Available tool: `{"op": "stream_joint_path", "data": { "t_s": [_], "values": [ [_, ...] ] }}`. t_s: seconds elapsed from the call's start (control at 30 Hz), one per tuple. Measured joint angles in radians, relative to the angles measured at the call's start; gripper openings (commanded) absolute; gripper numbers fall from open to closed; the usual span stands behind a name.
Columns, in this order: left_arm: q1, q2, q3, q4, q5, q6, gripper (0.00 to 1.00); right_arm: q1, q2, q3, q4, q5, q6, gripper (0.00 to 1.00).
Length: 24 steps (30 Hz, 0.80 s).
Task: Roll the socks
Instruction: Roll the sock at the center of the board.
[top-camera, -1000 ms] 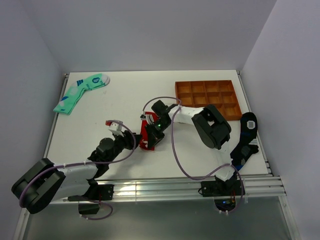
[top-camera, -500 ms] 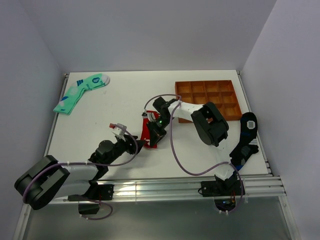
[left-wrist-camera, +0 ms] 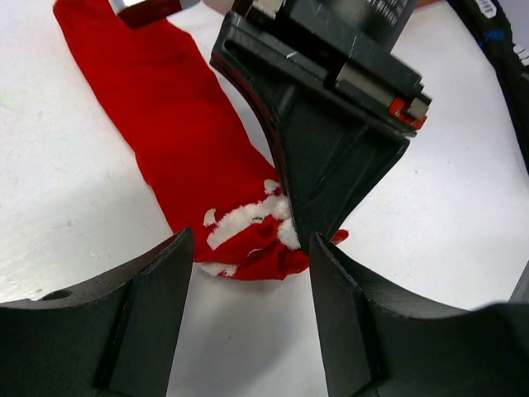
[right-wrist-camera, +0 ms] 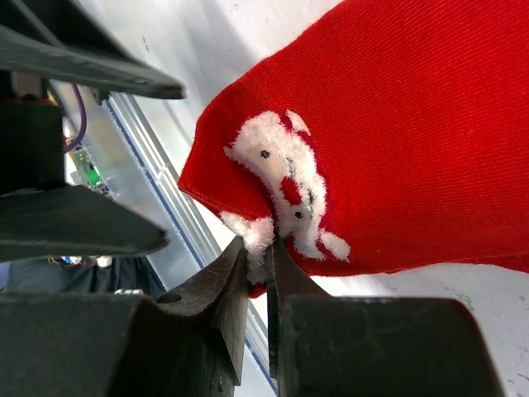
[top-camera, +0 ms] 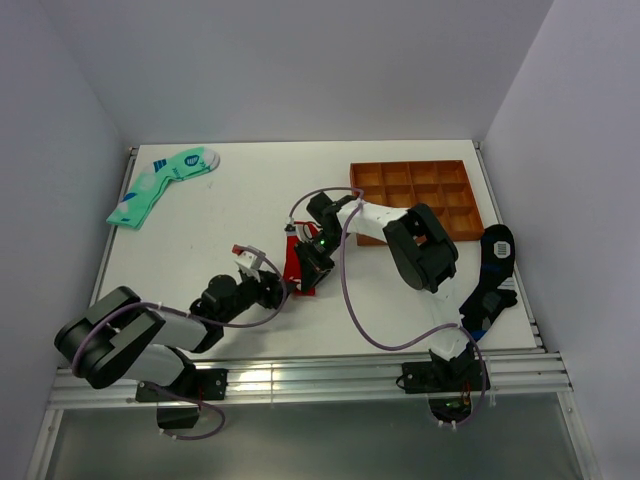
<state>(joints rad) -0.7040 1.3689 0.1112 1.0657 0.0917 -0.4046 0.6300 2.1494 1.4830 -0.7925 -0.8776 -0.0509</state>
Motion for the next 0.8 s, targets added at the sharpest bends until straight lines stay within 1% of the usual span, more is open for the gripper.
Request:
{"op": "stream_joint_path", "data": {
  "t_s": [0.1, 0.3, 0.4, 0.8],
  "values": [
    [0.000, 0.031, 0.000, 0.015, 0.010, 0.000, 0.63, 0.000, 0.000, 0.000, -0.002, 0.000, 0.000, 0.00],
    [0.000, 0.037, 0.008, 0.031, 0.023, 0.000, 0.62, 0.000, 0.000, 0.000, -0.002, 0.000, 0.000, 0.00],
    [0.000, 0.044, 0.011, 0.037, 0.028, 0.000, 0.59, 0.000, 0.000, -0.001, -0.002, 0.000, 0.000, 0.00],
    [0.000, 0.093, 0.017, 0.054, 0.037, -0.001, 0.58, 0.000, 0.000, -0.003, -0.004, 0.001, -0.001, 0.00]
  ]
}}
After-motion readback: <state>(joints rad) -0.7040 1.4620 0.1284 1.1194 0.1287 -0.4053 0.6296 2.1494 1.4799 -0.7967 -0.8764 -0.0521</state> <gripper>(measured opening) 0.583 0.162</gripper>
